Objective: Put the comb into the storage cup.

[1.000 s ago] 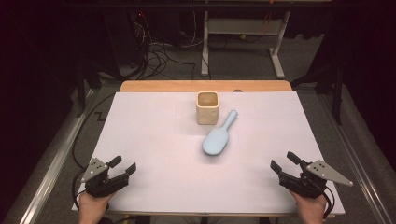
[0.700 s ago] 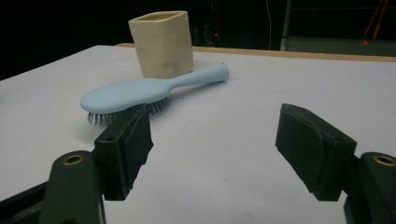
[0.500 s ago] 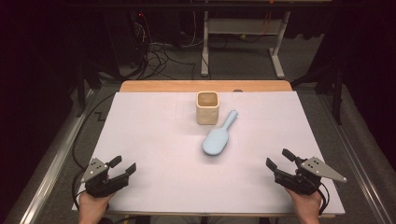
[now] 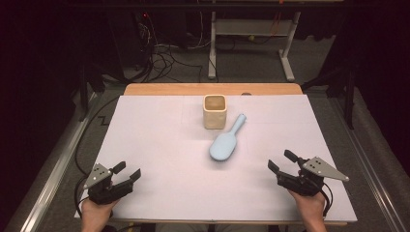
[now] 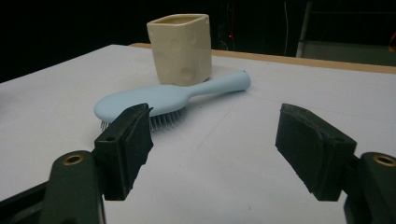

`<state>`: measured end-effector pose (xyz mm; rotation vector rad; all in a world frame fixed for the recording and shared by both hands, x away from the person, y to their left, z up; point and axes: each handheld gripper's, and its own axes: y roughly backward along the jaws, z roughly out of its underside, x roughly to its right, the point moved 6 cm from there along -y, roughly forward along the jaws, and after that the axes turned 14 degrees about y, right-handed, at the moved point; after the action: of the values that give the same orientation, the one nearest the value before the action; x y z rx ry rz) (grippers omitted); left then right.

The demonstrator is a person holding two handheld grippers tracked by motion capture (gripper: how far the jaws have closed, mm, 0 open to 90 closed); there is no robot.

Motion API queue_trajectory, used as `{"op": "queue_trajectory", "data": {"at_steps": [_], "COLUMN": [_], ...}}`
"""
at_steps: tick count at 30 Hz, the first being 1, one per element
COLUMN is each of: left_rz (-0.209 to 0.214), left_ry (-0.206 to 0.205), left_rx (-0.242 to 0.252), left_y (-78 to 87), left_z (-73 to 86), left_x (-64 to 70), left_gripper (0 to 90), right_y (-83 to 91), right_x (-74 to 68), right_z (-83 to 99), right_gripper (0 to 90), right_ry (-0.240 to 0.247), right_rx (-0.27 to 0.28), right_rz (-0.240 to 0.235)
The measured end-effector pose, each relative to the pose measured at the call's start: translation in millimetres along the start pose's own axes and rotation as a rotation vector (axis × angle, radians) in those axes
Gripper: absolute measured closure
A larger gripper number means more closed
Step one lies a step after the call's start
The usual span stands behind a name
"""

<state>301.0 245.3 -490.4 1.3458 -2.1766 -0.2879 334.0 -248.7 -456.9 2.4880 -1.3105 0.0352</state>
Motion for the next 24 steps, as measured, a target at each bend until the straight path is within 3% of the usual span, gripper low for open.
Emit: {"op": "queue_trajectory", "data": {"at_steps": [24], "left_rz": [-0.002], "left_ry": [0.005], "left_rx": [-0.001], "left_y": [-1.6], "left_z": [0.3], "left_x": [-0.4], "left_gripper": [33.1], "right_y": [-30.7], "right_x": [-5.7], "right_z": [-12.2], "right_gripper": [29.5], "right_ry": [0.001], "right_rx": [-0.004], "right_rz": [-0.047]}}
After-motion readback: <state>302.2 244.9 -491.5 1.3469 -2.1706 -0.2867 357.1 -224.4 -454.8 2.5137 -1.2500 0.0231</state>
